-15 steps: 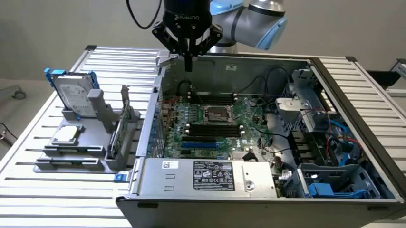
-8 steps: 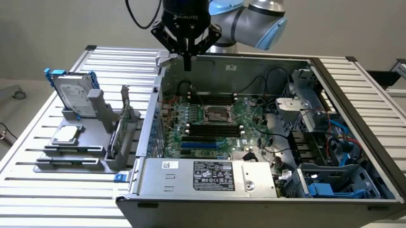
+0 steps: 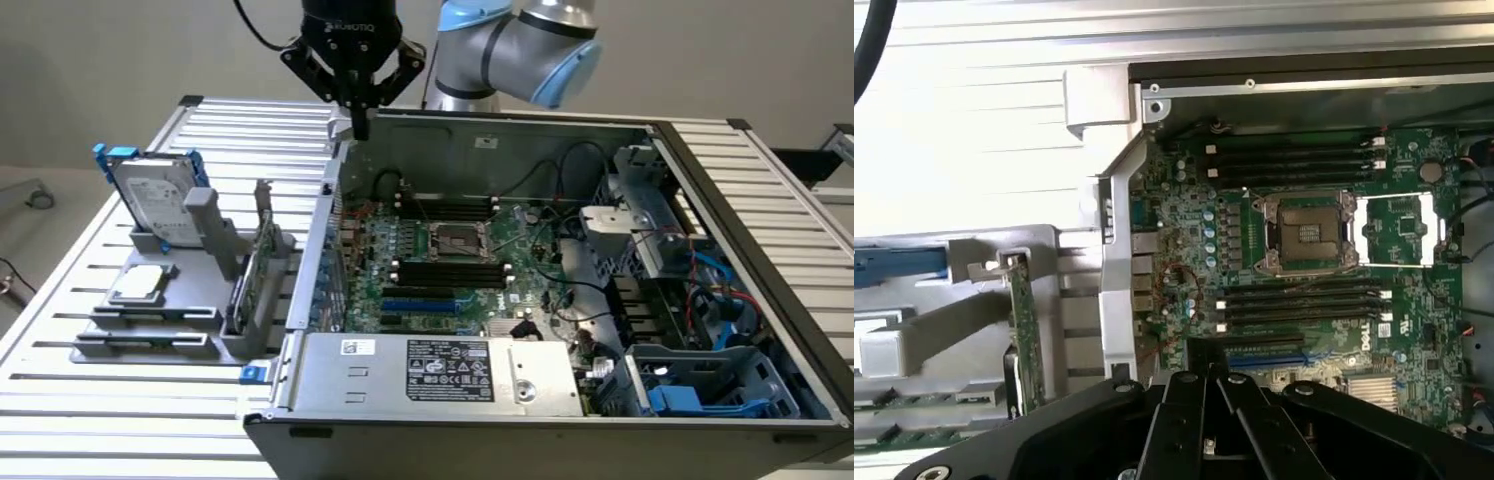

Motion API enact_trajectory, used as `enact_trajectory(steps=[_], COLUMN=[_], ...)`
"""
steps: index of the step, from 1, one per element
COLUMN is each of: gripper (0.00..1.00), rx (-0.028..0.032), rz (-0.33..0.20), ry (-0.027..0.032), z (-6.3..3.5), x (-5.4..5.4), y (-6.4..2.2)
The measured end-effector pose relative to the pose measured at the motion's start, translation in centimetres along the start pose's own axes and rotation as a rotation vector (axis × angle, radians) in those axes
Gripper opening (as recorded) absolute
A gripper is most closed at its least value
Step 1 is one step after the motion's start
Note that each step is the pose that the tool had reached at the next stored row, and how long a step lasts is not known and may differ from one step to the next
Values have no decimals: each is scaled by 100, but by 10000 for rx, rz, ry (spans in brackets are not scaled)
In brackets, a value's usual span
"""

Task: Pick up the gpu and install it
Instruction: 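Reach for the gpu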

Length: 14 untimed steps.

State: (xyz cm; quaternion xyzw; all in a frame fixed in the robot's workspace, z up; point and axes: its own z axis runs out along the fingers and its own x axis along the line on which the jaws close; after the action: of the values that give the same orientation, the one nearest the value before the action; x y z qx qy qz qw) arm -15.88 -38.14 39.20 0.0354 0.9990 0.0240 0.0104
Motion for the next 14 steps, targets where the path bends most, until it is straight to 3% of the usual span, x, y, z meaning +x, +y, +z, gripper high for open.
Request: enact_trajectory(steps=[14], gripper=[11], rx=[-7], rz=[0], ry=[0], z=[19], x=[645], y=[136])
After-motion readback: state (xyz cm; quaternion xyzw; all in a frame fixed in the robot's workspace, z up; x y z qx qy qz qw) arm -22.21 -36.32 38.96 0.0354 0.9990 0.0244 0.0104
